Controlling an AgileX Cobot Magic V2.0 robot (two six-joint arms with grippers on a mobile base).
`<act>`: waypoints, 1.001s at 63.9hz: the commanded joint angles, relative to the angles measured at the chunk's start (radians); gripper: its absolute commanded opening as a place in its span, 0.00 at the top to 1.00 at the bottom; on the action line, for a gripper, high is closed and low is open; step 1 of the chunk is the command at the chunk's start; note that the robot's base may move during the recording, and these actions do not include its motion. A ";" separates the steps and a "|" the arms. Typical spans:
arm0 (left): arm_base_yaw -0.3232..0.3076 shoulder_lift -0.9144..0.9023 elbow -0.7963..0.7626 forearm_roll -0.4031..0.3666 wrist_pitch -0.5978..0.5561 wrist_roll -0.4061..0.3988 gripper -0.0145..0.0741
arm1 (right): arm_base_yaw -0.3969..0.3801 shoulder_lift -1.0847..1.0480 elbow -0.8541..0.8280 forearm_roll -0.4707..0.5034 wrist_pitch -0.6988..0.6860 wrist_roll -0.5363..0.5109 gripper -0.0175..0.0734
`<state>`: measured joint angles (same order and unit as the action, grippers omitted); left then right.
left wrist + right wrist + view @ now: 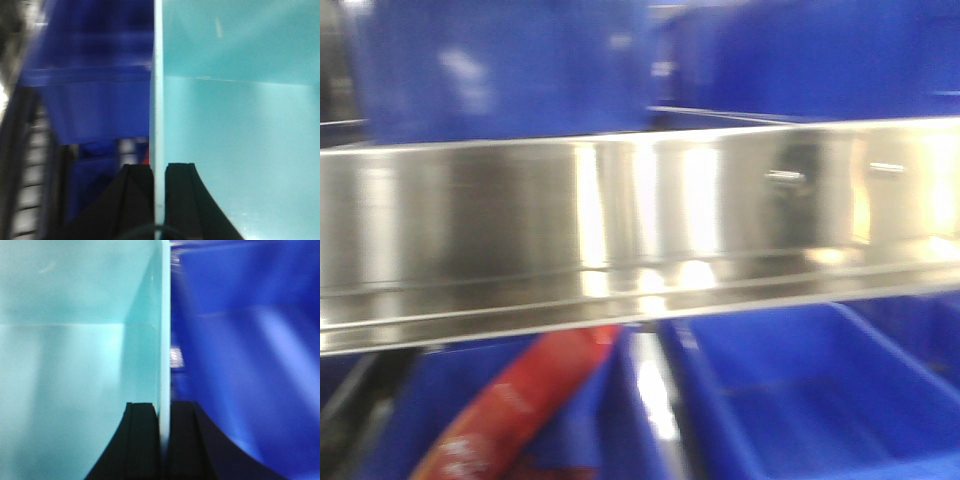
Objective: Fetch blue bin and place on conveyor start
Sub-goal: 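Hold the light-blue bin in both grippers while the base turns and drives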
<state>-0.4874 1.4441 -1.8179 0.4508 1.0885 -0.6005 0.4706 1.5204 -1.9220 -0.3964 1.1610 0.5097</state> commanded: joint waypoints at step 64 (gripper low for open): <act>-0.010 -0.015 -0.012 0.015 -0.035 -0.003 0.96 | -0.003 -0.019 -0.011 -0.045 -0.017 -0.002 0.98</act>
<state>-0.4874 1.4441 -1.8179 0.4489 1.0864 -0.6005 0.4706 1.5204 -1.9220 -0.3972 1.1610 0.5097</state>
